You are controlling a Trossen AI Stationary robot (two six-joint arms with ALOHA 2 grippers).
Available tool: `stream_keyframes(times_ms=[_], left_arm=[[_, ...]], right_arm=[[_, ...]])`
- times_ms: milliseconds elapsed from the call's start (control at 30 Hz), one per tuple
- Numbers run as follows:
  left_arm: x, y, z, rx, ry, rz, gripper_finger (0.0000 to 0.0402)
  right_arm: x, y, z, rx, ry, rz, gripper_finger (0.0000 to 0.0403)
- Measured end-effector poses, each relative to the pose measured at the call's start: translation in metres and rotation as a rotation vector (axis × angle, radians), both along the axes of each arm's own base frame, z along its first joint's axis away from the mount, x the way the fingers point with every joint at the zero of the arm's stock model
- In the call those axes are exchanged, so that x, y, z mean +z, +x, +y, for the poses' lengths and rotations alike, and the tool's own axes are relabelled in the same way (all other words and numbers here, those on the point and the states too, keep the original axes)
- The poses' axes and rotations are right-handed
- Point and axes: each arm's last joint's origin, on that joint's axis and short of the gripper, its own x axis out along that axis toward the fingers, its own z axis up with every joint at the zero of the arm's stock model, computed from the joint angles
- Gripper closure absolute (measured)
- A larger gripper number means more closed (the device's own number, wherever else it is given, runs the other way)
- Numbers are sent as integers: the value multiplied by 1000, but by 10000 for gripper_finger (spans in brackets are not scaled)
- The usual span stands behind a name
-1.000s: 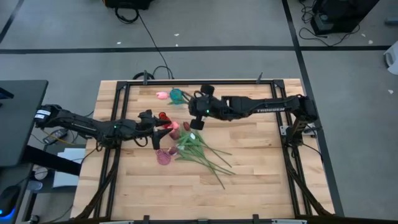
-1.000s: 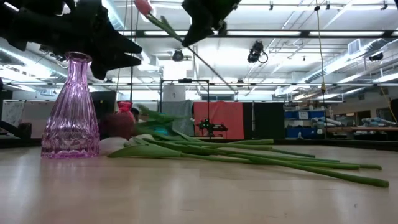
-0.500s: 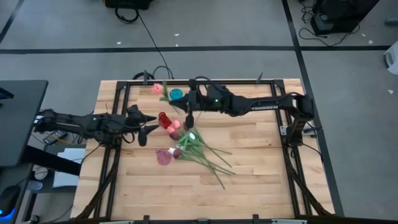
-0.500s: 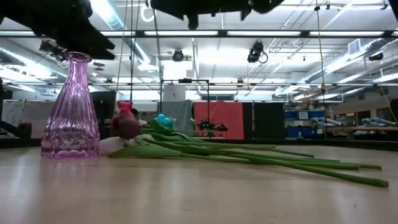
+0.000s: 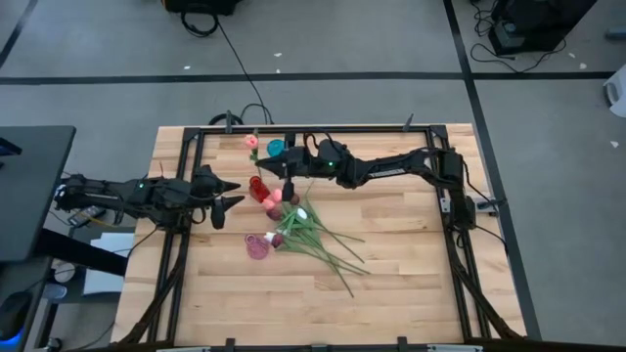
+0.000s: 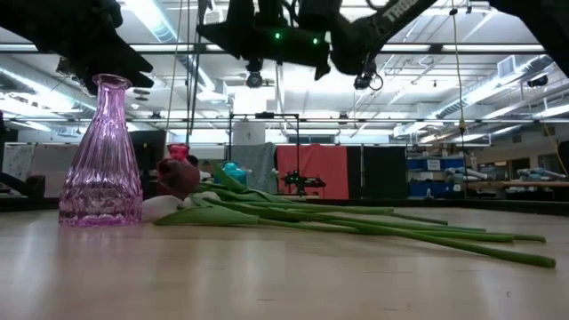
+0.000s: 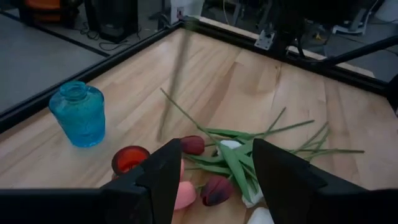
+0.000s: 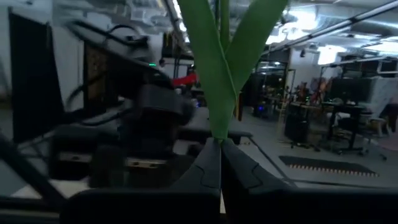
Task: Sort flowers into vase by color
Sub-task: Put the pink tulip into the red vase, then put the red tulip into the pink vase
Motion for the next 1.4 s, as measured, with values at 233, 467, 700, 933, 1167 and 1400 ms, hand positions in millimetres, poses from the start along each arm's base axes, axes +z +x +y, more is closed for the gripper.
stream_keyframes(times_ms=[233, 467, 700, 933, 1167, 1400], left_arm=[[0, 0, 0, 8, 12, -3, 198], [0, 0, -1, -13, -18, 1, 198], [-1, 0, -1, -22, -21, 4, 198], [-5, -1, -1, -6, -40, 22, 198], [-9, 0, -1, -1, -43, 33, 198], [-9, 0, -1, -16, -46, 34, 198]], right_arm=[[-12, 17, -14, 34, 27, -54, 398], [-32, 33, -18, 23, 20, 46, 398], [-15, 28, -17, 20, 4, 49, 398], [-29, 31, -18, 13, 45, 148, 374], [-58, 31, -22, 22, 115, 364, 288], [-26, 4, -19, 14, 62, 620, 210]])
